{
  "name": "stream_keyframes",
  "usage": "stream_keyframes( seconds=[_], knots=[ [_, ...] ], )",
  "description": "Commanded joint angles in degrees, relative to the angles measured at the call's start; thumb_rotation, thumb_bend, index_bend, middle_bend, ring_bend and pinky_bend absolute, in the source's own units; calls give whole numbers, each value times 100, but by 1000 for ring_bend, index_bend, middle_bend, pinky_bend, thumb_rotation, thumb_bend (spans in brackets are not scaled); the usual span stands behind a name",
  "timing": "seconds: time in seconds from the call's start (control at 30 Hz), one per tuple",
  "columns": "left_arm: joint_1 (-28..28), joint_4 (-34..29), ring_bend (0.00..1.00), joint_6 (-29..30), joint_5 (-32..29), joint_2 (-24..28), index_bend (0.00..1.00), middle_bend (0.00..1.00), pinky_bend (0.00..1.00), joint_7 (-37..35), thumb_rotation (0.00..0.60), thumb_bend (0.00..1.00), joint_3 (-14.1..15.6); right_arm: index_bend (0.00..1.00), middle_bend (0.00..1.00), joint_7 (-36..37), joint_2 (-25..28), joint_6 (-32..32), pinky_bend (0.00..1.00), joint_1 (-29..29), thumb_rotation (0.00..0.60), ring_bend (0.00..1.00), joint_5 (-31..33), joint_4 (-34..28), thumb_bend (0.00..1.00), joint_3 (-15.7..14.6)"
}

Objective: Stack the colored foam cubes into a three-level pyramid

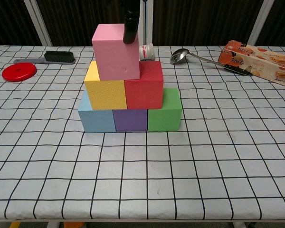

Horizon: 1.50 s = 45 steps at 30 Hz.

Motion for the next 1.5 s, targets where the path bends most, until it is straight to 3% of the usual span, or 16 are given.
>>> stream_keyframes(
  seconds=[0.03, 0.27, 0.5, 0.9, 1.5],
  knots=[
    [2, 5, 0, -1, 1, -2, 129, 113, 60, -7, 600, 159, 3, 0, 452, -32, -8, 14, 0, -39, 600, 30, 10, 8, 163, 52],
    [-4, 11, 0, -15, -1, 3, 129, 113, 60, -35, 600, 160, -5, 0, 305, -66, 2, 23, 0, -174, 600, 4, -21, -12, 103, 182],
    [2, 15, 0, -29, -16, 7, 129, 113, 59, -35, 600, 160, 2, 0, 243, -135, -38, 20, 0, -280, 600, 0, -29, 19, 101, 251],
    [2, 19, 0, -25, -9, 5, 129, 113, 60, -43, 600, 160, -2, 0, 211, -191, 62, 2, 0, -429, 600, 0, -13, -85, 80, 450],
    [-2, -76, 0, -19, -28, 41, 129, 113, 60, 63, 600, 160, -4, 0, 200, -263, 195, -47, 0, -594, 600, 0, -45, -215, 66, 512]
  ],
)
